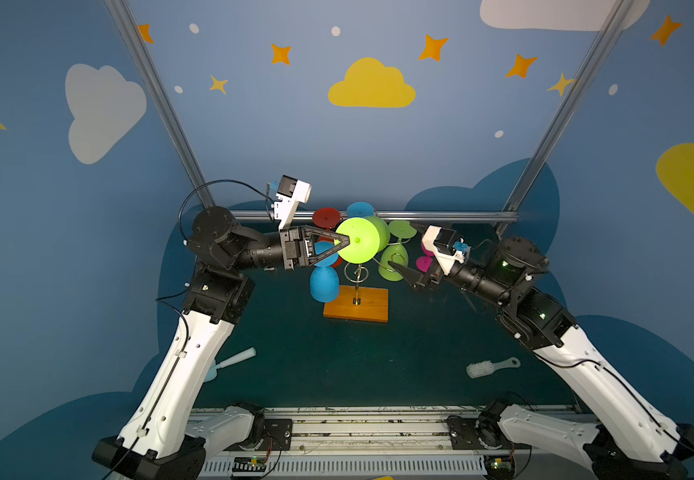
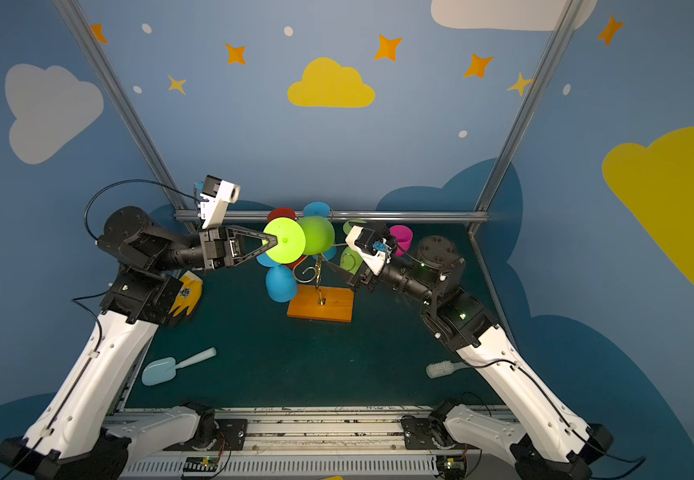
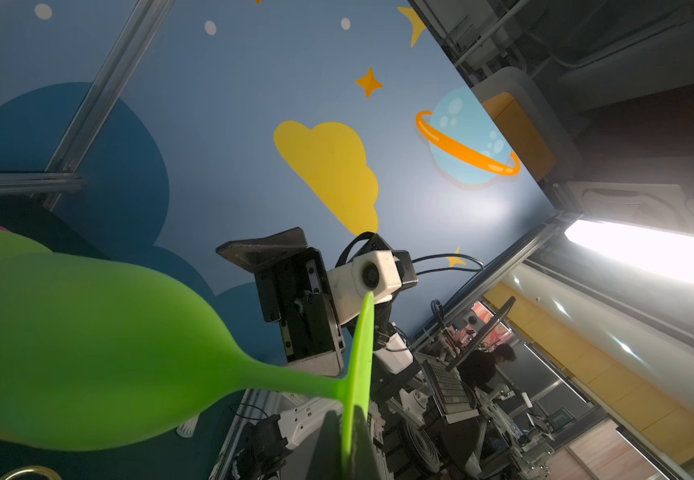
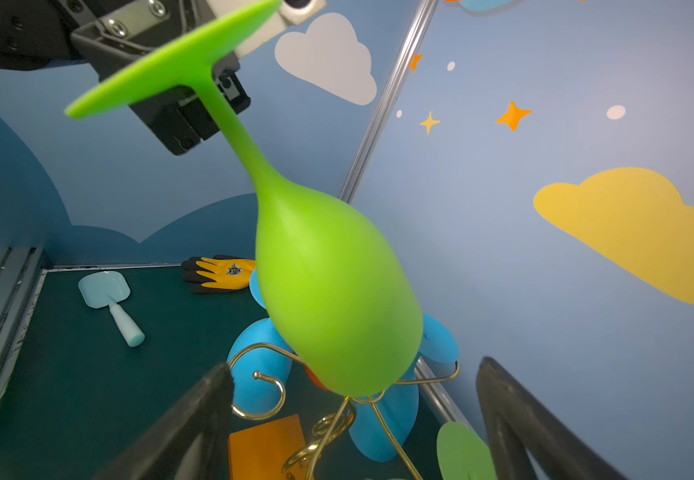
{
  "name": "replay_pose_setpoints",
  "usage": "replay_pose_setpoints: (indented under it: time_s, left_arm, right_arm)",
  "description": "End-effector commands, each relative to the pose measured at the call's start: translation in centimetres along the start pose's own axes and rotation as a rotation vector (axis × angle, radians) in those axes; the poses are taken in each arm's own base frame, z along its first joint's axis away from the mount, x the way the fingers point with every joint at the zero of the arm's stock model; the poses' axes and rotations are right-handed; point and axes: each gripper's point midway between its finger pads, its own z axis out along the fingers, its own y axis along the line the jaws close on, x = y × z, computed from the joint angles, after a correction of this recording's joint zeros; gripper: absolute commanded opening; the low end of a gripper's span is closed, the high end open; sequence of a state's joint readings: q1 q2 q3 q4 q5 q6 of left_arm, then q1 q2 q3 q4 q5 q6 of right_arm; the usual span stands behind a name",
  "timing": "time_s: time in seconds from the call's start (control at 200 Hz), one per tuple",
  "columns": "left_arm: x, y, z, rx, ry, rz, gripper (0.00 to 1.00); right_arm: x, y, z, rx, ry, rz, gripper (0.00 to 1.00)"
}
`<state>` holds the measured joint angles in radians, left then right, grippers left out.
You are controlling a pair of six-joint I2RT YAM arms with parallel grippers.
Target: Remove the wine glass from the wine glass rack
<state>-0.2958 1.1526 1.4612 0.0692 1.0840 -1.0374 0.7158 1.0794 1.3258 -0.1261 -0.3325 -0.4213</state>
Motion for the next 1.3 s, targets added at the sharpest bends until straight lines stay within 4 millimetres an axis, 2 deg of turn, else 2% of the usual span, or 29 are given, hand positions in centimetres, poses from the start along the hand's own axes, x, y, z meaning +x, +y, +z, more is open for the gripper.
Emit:
replay_pose_setpoints:
  time_s: [0.0,0.26,0.591,0.961,1.151,1.296]
  left_arm:
    - [-0.2,-0.3,-0.1,0.011,-0.01,0.03,0.03]
    - [-0.3,-0.3,-0.1,0.016,-0.013,0.016,0.03]
    - [-0.3,-0.7,-0.2,0.024,-0.022,0.016,0.03]
    - [-0.4,-1.0,-0.2,0.031,-0.023,0.02,0.03]
    - [-0.6,-1.0,-0.2,0.041,-0.026,0.02,0.03]
    - [-0.7,-0.9,-0.1,0.039,-0.026,0.016,0.03]
  right_arm:
    - [-1.8,-0.1,0.6,-0.034,-0.067,-0.078,0.91]
    - [-0.9,-0.3,3.2,-0.079,-0.062,-0.087,0.91]
    - [-1.0,-0.1,5.6,-0.168,-0.079,-0.046,0.91]
    - [0.3,1.0,7.1,-0.243,-0.046,0.006,0.9]
    - [1.0,1.0,7.3,-0.23,-0.028,0.018,0.9]
    - [1.3,1.1,7.4,-0.225,-0.011,0.027,0.84]
